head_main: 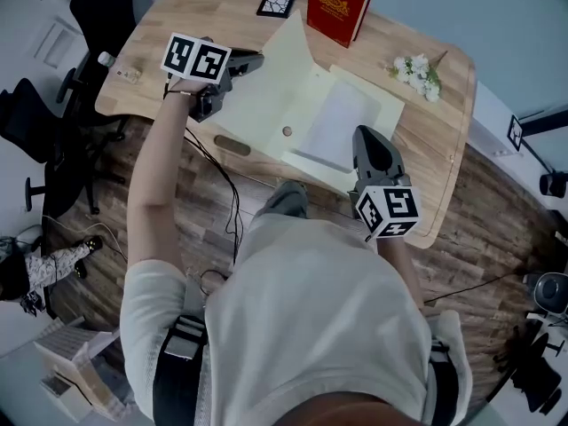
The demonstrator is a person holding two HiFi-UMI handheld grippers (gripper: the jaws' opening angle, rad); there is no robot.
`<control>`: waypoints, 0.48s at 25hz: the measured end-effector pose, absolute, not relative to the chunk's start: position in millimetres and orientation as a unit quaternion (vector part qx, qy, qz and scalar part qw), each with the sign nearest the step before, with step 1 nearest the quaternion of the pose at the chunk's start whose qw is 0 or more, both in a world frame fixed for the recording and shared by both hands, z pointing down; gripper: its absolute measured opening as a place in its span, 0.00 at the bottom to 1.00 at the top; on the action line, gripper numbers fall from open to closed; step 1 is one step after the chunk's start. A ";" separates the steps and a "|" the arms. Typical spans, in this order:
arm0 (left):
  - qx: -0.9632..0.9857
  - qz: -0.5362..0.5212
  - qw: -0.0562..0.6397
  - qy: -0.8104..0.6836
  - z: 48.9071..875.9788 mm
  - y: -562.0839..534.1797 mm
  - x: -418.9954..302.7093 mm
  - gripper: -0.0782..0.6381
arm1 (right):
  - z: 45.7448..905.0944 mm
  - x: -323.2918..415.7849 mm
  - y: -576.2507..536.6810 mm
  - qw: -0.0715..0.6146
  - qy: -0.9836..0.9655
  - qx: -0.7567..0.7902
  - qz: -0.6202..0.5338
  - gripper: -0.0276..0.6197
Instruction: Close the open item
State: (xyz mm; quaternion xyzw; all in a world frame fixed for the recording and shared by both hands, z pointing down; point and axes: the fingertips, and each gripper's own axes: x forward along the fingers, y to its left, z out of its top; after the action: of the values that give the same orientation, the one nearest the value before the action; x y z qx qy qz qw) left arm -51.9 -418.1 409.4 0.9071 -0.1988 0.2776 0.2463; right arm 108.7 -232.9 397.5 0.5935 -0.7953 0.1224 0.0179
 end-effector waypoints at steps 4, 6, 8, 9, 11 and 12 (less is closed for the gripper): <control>0.912 0.274 0.249 -0.174 400.4 -404.3 -30.0 0.19 | 397.6 114.7 -221.9 0.017 -0.791 0.600 0.122 0.07; 0.914 0.273 0.252 -0.164 397.1 -397.8 -20.5 0.19 | 397.2 117.1 -216.5 0.016 -0.788 0.603 0.122 0.07; 0.915 0.275 0.250 -0.156 395.2 -391.8 -12.3 0.19 | 396.1 119.4 -211.6 0.014 -0.786 0.606 0.121 0.07; 0.916 0.275 0.249 -0.152 394.4 -388.6 -8.5 0.19 | 395.6 120.4 -209.2 0.013 -0.785 0.607 0.121 0.07; 0.918 0.272 0.251 -0.143 391.7 -381.4 -0.5 0.19 | 394.2 122.6 -204.2 0.011 -0.783 0.610 0.119 0.07; 0.919 0.270 0.252 -0.139 390.1 -377.7 3.8 0.19 | 393.5 123.9 -201.7 0.011 -0.782 0.612 0.119 0.07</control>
State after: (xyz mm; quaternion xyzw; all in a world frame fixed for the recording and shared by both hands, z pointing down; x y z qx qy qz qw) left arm 3.8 -377.7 390.1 0.9190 -0.1390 0.2697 0.2517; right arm 123.9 -201.7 393.5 0.6119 -0.7819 0.1186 0.0106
